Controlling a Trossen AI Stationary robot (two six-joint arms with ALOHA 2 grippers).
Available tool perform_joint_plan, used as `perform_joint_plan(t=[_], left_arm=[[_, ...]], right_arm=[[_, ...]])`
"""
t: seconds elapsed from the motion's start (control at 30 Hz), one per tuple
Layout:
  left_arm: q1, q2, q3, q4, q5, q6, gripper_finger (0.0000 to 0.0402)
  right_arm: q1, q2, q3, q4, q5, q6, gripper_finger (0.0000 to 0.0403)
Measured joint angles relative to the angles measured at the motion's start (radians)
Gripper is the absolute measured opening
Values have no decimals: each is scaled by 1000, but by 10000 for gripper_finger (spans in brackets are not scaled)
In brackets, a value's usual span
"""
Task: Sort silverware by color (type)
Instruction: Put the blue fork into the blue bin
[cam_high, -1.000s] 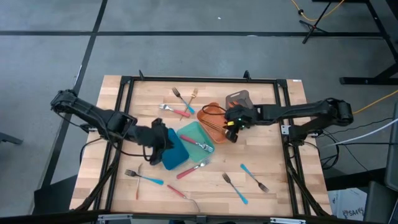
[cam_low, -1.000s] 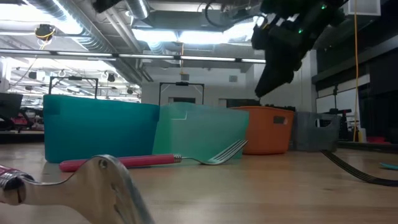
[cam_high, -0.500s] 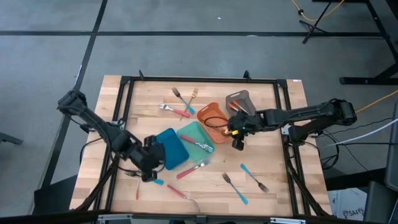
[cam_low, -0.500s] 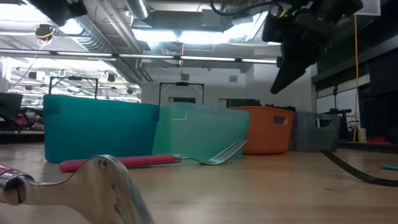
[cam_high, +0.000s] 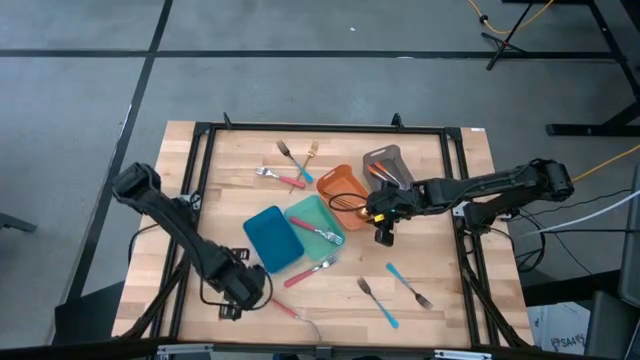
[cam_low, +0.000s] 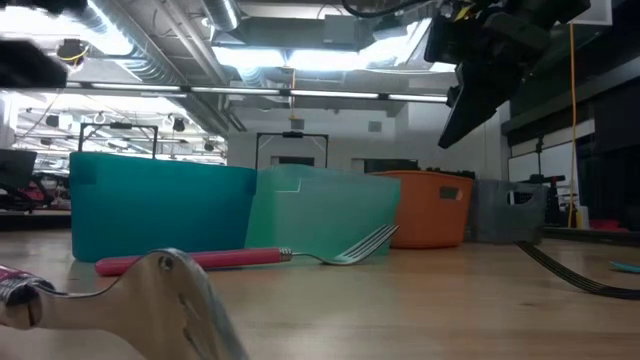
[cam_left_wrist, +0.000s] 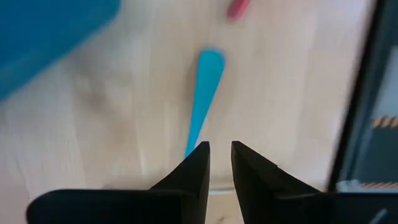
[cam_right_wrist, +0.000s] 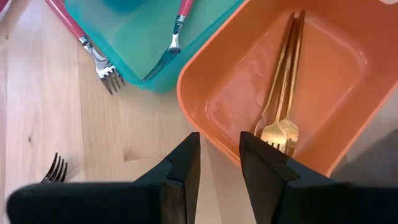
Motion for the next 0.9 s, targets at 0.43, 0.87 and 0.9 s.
perform_joint_plan(t=[0.43, 0.87, 0.9], left_arm=[[-39, 89, 0, -125, 12, 78, 60], [-86, 89, -7, -122, 2, 71, 60], [-86, 89, -14, -121, 1, 70, 60]], right_arm=[[0, 0, 0, 1, 0, 0, 105], [0, 0, 0, 1, 0, 0, 105], [0, 0, 0, 1, 0, 0, 105]])
